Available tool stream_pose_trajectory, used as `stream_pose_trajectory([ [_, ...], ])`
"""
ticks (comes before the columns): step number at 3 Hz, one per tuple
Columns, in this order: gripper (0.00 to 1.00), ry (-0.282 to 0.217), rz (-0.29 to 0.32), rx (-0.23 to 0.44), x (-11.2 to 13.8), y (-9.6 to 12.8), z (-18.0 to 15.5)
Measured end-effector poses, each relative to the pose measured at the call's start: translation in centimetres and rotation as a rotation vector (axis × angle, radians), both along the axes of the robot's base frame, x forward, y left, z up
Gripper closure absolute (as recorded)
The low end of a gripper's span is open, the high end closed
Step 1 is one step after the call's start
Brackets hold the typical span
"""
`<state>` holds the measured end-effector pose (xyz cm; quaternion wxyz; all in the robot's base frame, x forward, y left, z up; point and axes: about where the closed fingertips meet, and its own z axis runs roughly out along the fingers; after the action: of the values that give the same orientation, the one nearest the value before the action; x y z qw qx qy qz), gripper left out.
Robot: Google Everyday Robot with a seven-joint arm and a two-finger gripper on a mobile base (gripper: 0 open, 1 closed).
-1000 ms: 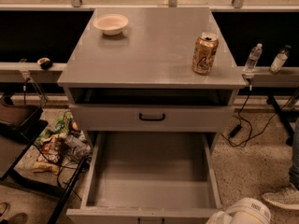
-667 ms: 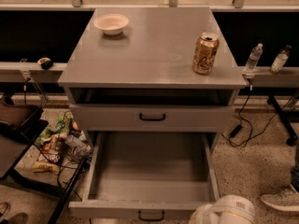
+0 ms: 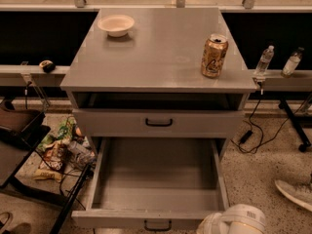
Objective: Close middle drawer
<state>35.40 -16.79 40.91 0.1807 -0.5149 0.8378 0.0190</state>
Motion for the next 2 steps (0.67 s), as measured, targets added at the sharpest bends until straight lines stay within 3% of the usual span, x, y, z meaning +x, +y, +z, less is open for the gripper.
stream_pose_trajectory([
  [2, 1.00, -0.096, -0.043, 0.072, 4.1, -0.1, -1.2],
])
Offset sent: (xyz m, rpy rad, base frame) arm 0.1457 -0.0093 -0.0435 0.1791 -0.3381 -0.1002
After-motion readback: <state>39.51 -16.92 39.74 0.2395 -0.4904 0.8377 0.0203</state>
